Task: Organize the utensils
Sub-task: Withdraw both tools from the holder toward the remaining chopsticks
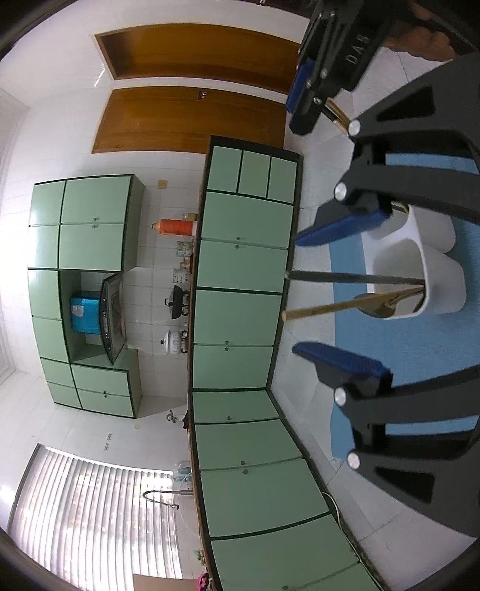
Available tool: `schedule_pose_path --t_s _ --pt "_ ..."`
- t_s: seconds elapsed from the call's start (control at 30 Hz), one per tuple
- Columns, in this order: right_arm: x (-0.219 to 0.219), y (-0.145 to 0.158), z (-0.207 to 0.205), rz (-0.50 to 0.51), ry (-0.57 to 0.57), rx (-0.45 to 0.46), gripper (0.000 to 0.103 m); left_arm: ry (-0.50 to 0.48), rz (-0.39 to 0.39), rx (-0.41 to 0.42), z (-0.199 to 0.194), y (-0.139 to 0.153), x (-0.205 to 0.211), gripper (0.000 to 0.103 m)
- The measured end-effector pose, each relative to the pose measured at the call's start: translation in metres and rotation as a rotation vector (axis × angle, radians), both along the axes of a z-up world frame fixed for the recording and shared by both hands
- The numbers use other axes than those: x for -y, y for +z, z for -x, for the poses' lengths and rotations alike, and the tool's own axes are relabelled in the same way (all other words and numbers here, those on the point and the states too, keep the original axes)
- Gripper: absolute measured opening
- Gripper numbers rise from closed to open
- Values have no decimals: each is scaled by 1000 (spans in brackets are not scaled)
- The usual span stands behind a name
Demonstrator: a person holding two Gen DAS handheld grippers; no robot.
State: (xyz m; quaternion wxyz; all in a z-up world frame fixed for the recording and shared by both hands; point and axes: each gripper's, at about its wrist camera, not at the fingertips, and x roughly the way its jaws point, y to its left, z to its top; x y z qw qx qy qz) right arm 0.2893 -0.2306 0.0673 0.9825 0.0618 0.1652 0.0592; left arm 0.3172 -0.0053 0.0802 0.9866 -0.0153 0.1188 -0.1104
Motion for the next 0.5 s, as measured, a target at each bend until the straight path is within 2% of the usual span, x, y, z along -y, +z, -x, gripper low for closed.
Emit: schedule_pose_path --t_s 0.13,0.27,0.4,0.5 --pt "8 2 22 -7 -18 29 56 5 8 15 20 1 -6 74" --pt "13 -1 46 -11 -25 47 67 10 1 21 43 -3 -10 86" --pt "13 -9 74 -10 -27 59 79 3 -5 13 67 -10 -12 90" --pt "10 -18 94 -2 -20 60 83 -5 -13 -4 85 -20 -13 92"
